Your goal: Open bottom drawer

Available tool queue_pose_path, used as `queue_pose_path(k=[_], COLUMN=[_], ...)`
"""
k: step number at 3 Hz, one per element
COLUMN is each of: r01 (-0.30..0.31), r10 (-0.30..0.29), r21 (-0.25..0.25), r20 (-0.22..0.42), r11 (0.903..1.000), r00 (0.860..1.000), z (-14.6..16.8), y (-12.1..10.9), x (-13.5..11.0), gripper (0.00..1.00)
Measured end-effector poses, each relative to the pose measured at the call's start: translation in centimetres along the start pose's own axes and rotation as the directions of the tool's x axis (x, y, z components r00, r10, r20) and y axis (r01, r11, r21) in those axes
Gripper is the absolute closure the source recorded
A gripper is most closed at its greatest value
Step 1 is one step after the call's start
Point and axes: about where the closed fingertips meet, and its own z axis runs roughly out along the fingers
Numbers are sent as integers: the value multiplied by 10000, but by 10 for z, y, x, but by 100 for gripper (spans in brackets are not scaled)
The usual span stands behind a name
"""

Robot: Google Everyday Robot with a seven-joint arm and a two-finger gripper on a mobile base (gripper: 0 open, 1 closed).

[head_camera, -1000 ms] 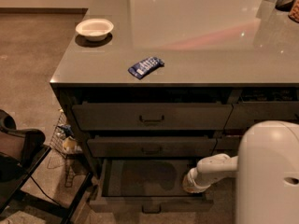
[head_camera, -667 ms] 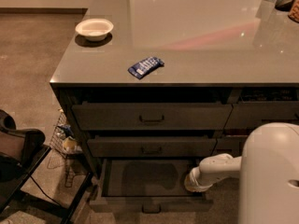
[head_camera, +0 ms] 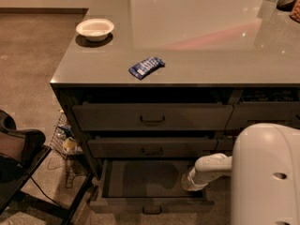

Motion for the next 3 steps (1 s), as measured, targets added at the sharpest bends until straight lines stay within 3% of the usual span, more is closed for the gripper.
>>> queue_pose_path(k=[2,3], r01=[166,25], r10=[-161,21], r21=[-82,-608], r20=[603,746], r11=[9998,9981], r00=[9980,9972], z=[86,123], y=[-39,-37], x=[0,6], gripper=[100,100])
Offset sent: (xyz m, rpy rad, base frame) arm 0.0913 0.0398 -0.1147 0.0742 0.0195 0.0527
